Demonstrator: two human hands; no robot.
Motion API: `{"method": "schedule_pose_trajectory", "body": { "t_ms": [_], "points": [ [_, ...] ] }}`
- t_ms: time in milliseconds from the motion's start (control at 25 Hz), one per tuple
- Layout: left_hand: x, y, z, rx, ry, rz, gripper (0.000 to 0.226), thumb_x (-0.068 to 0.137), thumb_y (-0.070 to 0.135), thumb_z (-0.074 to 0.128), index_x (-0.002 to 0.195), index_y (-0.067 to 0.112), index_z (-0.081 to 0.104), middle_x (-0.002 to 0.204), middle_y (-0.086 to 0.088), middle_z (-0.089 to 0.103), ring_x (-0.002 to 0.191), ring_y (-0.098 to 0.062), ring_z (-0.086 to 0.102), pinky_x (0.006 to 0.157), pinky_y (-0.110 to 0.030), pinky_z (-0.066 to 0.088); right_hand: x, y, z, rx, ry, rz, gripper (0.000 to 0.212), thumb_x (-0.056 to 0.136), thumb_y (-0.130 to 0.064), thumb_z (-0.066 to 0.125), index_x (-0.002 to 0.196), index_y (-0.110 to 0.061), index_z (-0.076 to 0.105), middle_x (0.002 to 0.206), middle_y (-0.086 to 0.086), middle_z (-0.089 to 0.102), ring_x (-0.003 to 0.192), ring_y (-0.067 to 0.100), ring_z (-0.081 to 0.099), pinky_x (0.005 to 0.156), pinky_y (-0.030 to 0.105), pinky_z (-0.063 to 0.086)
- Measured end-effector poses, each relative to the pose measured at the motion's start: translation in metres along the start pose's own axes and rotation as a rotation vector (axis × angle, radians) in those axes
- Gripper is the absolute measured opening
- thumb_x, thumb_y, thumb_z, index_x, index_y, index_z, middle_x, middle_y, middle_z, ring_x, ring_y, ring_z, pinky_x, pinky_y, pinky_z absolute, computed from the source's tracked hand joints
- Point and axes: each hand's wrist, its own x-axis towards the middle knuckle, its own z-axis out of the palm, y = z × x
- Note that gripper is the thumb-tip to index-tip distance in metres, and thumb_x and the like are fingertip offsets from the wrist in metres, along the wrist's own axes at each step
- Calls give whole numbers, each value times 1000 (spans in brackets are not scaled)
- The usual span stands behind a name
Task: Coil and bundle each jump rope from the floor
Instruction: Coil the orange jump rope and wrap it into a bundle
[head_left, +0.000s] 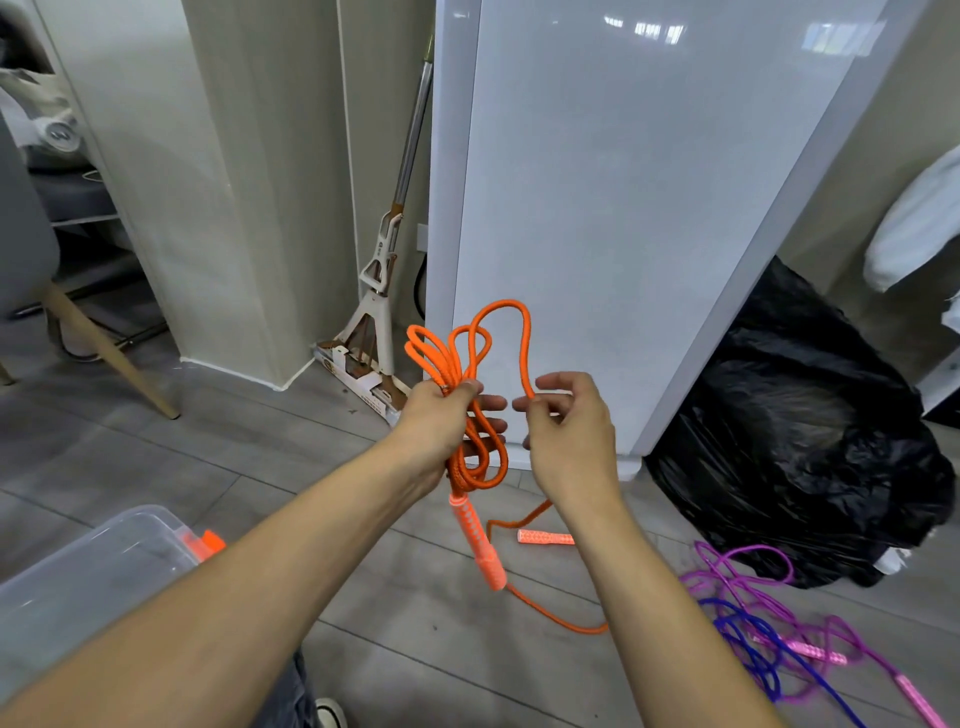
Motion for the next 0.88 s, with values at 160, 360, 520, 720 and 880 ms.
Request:
{"method": "schedule_pose_trajectory", "body": {
  "t_ms": [160, 360, 520, 720, 880],
  "points": [
    [2, -6, 0, 37, -22, 10, 21, 103, 21, 49, 109, 6, 63, 99, -10, 77, 88, -30, 75, 82, -55, 59, -5, 4, 6, -44, -28, -41, 11, 97, -13, 59, 99, -23, 65, 90, -8, 71, 71, 6, 70, 60, 18, 54],
    [4, -16, 5, 111, 59, 83, 16, 101, 21, 54, 99, 9, 66, 100, -18, 72, 95, -34, 71, 83, -55, 59, -12, 5, 12, -49, -106, -69, 14, 96, -15, 61, 94, -21, 74, 85, -10, 72, 74, 3, 70, 66, 14, 55],
    [5, -13, 1, 74, 58, 25, 17, 98, 18, 61, 95, 3, 68, 92, -22, 70, 95, -39, 70, 82, -54, 59, -12, 2, 10, -100, -149, -75, 15, 97, -18, 60, 98, -23, 74, 85, -15, 69, 72, -6, 67, 57, 4, 47],
    [10, -15, 5, 112, 117, 117, 12, 99, 14, 56, 93, 13, 66, 94, -20, 72, 94, -40, 70, 85, -55, 58, -10, -3, 8, -90, -201, -45, 15, 93, -16, 59, 100, -23, 71, 87, -17, 67, 74, -6, 65, 55, 3, 44],
    [21, -4, -2, -40, 225, 213, 12, 104, 11, 44, 98, 13, 54, 83, -8, 63, 66, -22, 70, 74, -44, 59, -8, -2, 3, -217, -200, -4, 10, 96, -25, 60, 98, -20, 68, 84, -8, 65, 70, 2, 58, 50, 10, 37]
  ]
}}
